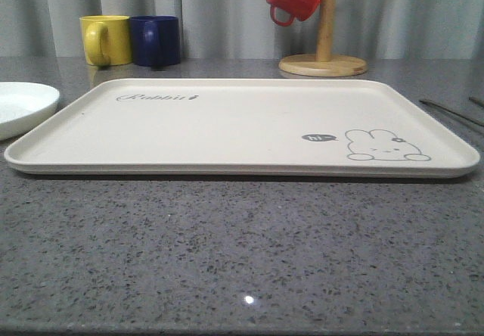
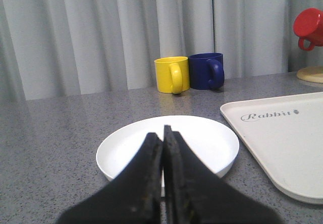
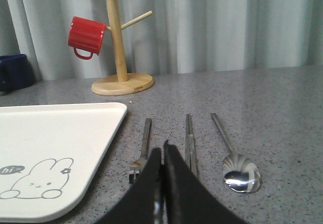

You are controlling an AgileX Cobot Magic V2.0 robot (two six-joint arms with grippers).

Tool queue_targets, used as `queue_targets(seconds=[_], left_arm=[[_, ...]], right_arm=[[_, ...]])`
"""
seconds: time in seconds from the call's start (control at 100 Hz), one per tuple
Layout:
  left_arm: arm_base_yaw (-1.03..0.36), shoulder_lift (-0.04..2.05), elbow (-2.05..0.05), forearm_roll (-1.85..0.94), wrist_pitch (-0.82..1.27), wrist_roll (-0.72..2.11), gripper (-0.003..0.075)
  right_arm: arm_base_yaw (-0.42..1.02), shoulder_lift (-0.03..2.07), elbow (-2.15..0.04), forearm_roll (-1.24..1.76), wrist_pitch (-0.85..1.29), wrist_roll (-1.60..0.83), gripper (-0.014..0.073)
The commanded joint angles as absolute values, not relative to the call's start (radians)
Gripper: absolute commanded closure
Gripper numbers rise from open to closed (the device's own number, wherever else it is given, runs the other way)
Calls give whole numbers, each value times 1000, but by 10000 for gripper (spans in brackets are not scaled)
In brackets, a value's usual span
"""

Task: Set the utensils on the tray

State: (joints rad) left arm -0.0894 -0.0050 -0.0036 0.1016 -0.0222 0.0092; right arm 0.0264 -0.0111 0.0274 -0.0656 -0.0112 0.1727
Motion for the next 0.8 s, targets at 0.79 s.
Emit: queue_targets(seconds=[0.79], left_arm=[[-87,209,-382,11,231,0,738]], right_arm=[[24,-27,10,-77,-92,164,662]])
